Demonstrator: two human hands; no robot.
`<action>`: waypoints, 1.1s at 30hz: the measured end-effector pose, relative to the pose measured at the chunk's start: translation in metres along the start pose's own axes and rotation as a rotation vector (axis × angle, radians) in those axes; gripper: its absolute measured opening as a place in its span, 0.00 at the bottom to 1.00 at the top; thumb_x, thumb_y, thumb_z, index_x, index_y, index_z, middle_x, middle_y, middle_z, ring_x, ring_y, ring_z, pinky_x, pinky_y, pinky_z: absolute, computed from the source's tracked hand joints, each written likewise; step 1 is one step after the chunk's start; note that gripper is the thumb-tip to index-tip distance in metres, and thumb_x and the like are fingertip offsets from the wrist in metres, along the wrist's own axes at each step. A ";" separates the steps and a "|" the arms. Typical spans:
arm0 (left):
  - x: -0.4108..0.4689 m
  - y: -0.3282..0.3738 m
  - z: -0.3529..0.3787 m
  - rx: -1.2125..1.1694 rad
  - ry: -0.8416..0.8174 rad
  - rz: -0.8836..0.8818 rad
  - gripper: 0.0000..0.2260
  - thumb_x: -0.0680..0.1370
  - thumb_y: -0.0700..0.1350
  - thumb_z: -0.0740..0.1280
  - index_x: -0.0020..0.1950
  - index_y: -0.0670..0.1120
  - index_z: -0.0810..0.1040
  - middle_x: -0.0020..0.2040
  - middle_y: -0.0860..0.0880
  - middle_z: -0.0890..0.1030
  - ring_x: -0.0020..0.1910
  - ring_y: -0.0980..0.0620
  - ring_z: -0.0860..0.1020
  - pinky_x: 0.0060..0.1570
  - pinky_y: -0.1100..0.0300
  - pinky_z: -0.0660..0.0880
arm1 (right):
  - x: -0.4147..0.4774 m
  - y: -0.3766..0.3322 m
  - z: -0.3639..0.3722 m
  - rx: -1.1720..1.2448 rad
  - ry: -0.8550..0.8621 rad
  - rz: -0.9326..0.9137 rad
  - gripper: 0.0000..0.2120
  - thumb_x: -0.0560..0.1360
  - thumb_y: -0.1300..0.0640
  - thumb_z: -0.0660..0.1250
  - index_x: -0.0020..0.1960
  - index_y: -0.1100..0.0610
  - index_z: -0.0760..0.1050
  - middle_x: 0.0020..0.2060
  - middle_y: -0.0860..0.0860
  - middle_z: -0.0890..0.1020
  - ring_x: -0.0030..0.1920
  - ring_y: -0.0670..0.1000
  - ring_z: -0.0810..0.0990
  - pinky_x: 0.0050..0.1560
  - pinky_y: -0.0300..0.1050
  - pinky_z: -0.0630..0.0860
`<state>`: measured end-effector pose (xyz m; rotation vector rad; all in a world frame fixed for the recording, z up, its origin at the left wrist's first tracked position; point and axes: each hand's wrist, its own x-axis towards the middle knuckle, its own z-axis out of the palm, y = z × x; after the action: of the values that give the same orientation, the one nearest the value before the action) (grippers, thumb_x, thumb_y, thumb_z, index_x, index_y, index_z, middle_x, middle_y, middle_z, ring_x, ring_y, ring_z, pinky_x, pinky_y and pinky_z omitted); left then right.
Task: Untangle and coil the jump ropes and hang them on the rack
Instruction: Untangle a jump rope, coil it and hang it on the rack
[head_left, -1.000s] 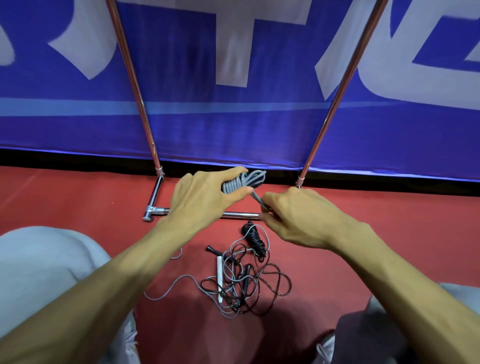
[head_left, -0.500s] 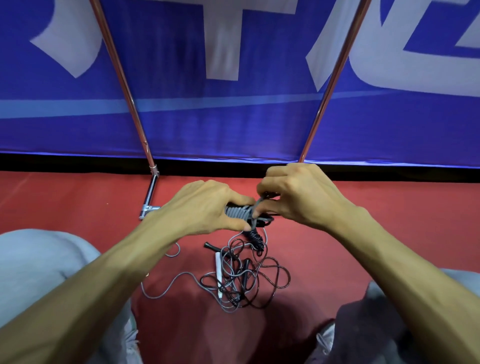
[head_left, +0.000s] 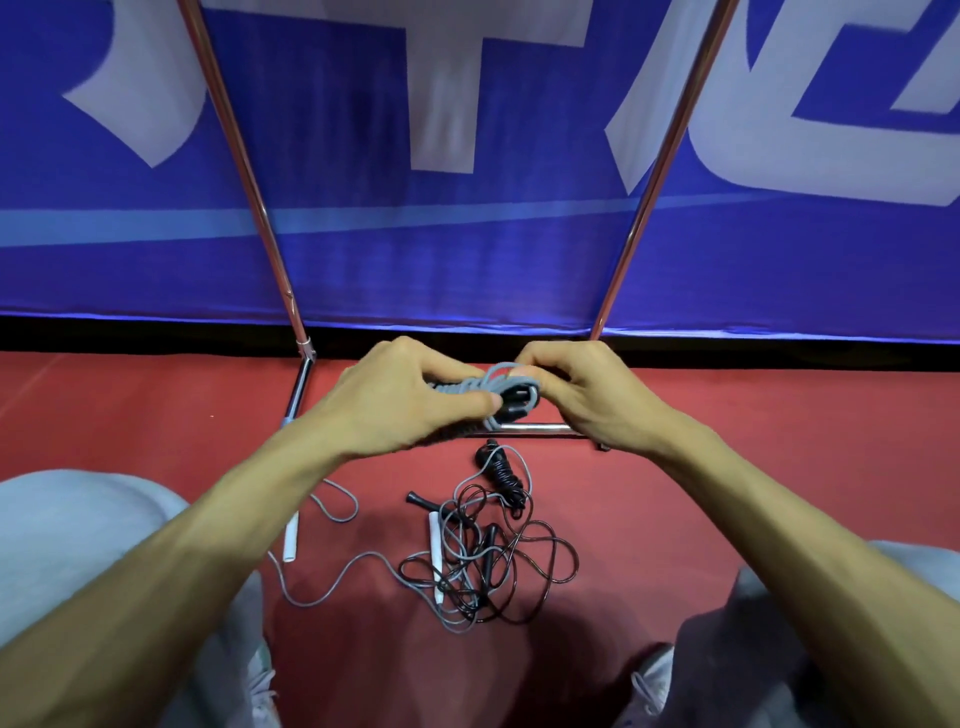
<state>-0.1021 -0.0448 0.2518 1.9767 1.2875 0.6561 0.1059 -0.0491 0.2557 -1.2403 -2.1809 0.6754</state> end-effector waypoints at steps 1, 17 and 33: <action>-0.002 0.000 0.001 -0.100 -0.009 -0.010 0.11 0.65 0.63 0.69 0.44 0.64 0.85 0.29 0.50 0.79 0.28 0.55 0.69 0.32 0.57 0.66 | 0.000 0.000 0.001 0.050 -0.018 0.023 0.13 0.80 0.57 0.62 0.39 0.60 0.77 0.22 0.41 0.73 0.23 0.42 0.70 0.26 0.30 0.64; 0.015 -0.003 -0.011 -0.793 0.482 -0.439 0.14 0.74 0.50 0.69 0.36 0.40 0.79 0.27 0.41 0.78 0.22 0.47 0.73 0.24 0.61 0.72 | 0.007 0.003 0.026 0.745 -0.049 0.291 0.04 0.79 0.64 0.59 0.51 0.58 0.72 0.31 0.54 0.77 0.24 0.48 0.64 0.26 0.38 0.59; 0.027 -0.027 0.001 -0.415 0.556 -0.336 0.05 0.74 0.57 0.71 0.43 0.59 0.85 0.42 0.50 0.85 0.39 0.51 0.79 0.41 0.57 0.74 | -0.001 0.000 0.025 0.343 0.015 0.318 0.16 0.80 0.54 0.62 0.66 0.58 0.69 0.30 0.54 0.83 0.22 0.46 0.66 0.27 0.34 0.66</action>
<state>-0.1070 -0.0129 0.2314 1.2419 1.5962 1.2380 0.0900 -0.0541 0.2377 -1.4051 -1.7723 1.1112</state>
